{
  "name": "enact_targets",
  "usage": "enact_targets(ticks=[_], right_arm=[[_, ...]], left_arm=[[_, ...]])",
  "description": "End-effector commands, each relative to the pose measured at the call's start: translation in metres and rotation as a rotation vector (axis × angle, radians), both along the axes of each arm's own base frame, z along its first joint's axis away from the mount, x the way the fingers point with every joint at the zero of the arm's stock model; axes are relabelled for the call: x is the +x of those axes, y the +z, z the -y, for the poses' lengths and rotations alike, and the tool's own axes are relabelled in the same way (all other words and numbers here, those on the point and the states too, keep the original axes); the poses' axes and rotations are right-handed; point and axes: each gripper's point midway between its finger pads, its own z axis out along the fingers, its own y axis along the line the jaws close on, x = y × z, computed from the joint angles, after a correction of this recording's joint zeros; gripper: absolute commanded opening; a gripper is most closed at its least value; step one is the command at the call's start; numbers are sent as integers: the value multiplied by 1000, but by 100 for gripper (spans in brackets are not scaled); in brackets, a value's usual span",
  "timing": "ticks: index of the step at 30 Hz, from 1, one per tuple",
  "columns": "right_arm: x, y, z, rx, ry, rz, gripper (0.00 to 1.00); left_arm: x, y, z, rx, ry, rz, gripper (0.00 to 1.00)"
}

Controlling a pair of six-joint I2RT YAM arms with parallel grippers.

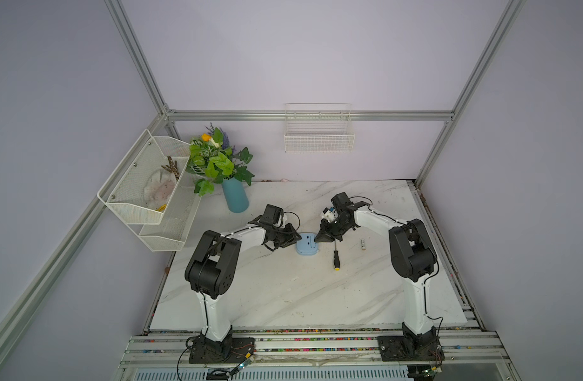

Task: Remove the battery from the alarm
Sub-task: Install the cover on the alarm.

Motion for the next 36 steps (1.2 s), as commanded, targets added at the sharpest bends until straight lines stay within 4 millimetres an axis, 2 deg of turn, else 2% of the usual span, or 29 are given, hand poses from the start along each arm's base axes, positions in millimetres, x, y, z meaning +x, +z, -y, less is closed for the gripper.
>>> enact_targets(ticks=[1,11,36], right_arm=[[4,9,7,-9,-11,42,0],[2,10,9,-20,-14,46,0],[0,4,-6,-2,-2,33,0]], left_arm=[[-4,1,1,-10,-10,1,35],[-4,1,1,-11,-10,2,35],[-4,1,1,-13,-10,4,35]])
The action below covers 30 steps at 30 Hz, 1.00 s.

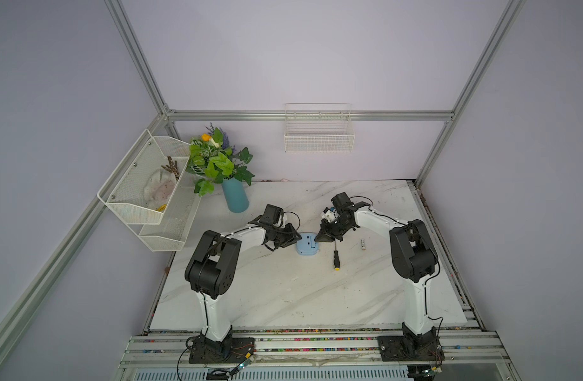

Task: Remove the battery from the alarm
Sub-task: Install the cover on the alarm.

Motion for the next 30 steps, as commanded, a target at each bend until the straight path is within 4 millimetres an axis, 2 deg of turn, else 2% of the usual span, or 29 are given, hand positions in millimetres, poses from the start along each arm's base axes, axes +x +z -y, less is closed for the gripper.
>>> enact_targets(ticks=[1,30], right_arm=[[1,3,-4,4,-1,21,0],[-5,-11,2,-63,21,17,0]], left_arm=[[-5,1,1,-12,-9,0,35],[-4,0,1,-13,-9,-1,35]])
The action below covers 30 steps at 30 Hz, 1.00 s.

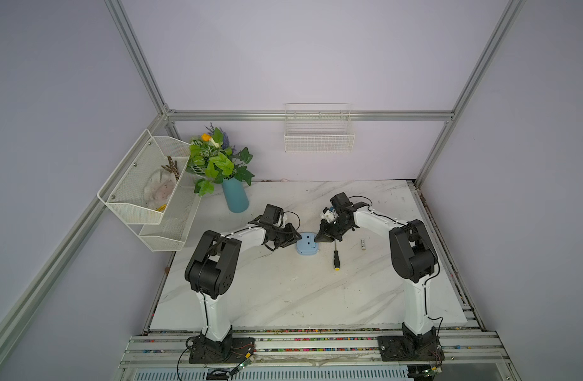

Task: Remove the battery from the alarm
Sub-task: Install the cover on the alarm.

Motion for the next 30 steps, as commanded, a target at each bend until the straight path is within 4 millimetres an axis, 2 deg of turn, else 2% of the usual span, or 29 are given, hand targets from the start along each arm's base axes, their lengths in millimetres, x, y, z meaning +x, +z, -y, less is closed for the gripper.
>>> enact_targets(ticks=[1,12,21,30], right_arm=[[-5,-10,4,-50,15,1,0],[-7,-16,6,-124,30,21,7],[-7,-18,10,-214,41,55,26],[-9,-21,14,-261,48,66,28]], left_arm=[[-5,-1,1,-11,-9,-4,35],[-5,1,1,-12,-9,0,35],[-5,1,0,-13,-9,0,35],[-5,2,1,-14,-10,3,35]])
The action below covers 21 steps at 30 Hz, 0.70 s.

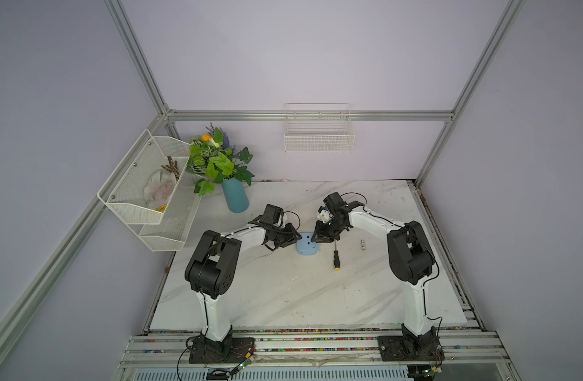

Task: Remove the battery from the alarm
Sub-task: Install the cover on the alarm.

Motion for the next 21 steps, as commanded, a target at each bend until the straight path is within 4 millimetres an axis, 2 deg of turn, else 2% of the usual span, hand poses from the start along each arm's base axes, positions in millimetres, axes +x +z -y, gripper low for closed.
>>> enact_targets(ticks=[1,11,21], right_arm=[[-9,-18,18,-121,-6,-23,28],[-6,-17,27,-187,-14,5,27],[-3,-26,31,-269,-9,16,26]], left_arm=[[-6,1,0,-12,-9,0,35],[-5,2,0,-15,-8,4,35],[-6,2,1,-14,-9,2,35]])
